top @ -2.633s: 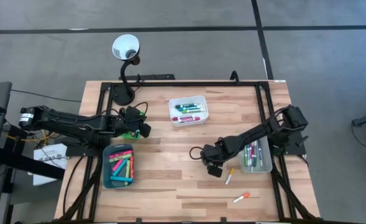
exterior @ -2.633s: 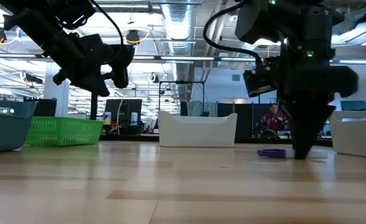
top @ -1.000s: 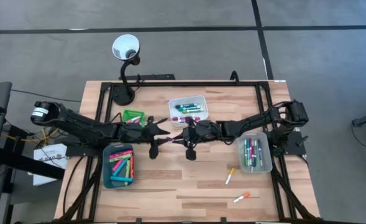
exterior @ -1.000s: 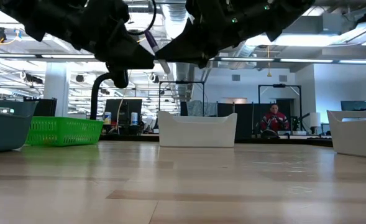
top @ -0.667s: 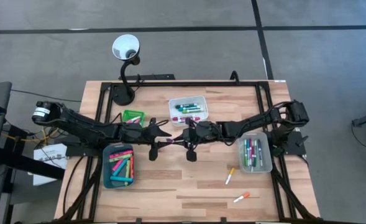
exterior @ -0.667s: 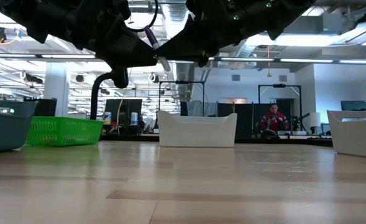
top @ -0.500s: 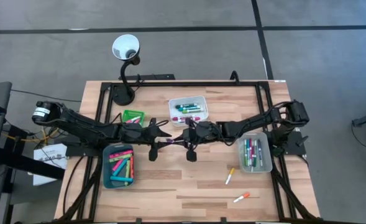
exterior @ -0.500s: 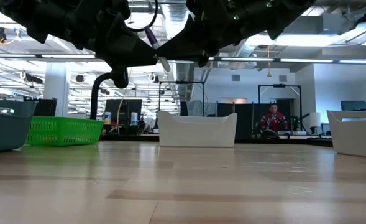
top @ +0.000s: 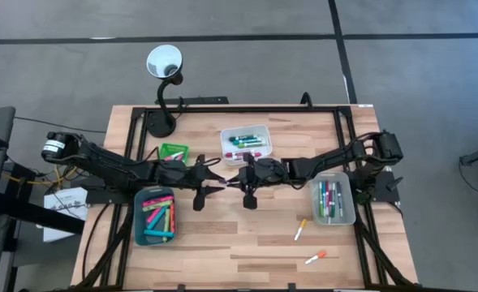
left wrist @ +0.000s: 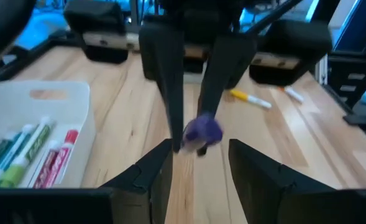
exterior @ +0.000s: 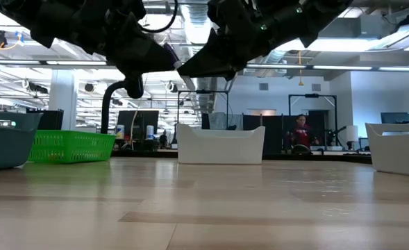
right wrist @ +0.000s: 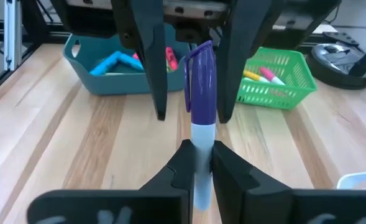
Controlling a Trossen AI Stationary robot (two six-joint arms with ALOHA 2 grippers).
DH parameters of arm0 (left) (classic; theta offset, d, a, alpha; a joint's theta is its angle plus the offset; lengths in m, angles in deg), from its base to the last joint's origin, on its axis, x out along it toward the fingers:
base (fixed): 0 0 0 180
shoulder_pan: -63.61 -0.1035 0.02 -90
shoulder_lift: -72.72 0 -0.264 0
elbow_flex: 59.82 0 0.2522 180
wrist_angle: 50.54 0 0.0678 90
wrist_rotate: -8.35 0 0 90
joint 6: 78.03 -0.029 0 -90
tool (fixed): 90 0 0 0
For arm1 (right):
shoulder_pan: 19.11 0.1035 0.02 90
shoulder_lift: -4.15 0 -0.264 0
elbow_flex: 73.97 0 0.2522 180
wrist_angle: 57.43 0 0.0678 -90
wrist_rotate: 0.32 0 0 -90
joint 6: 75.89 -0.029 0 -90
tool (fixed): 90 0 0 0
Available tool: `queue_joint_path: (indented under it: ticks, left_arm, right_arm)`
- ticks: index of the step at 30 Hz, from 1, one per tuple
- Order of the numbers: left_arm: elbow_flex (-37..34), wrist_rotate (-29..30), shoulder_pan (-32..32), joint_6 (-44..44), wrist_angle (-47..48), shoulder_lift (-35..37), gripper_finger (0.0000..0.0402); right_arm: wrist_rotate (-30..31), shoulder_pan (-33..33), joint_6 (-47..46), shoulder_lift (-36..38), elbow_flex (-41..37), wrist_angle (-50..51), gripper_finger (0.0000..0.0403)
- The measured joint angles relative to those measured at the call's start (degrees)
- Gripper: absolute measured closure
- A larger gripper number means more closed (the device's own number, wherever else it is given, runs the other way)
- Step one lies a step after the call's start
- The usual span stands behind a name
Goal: Pick & Place Markers
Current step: Put the small violet highlighter pen into the green bin
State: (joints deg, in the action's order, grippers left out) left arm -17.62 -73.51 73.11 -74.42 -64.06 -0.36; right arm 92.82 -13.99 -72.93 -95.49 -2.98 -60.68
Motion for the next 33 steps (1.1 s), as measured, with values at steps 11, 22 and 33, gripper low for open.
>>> queue_joint_path:
  ticks: [11, 22, 33]
  left_arm:
    - [0.0, 0.2, 0.0, 0.0, -4.7, 0.0, 0.0257]
    - [0.0, 1.5, 0.0, -0.2, -7.9, 0.0, 0.0344]
    - [-0.1, 4.2, 0.0, 1.4, -7.9, 0.0, 0.0339]
  right_arm:
    - [0.0, 0.0, 0.0, 0.0, 0.0, -3.9, 0.0373]
    - [-0.2, -0.1, -0.4, -0.1, 0.0, -7.0, 0.0365]
    - [-0.1, -0.1, 0.1, -0.1, 0.0, -4.6, 0.0311]
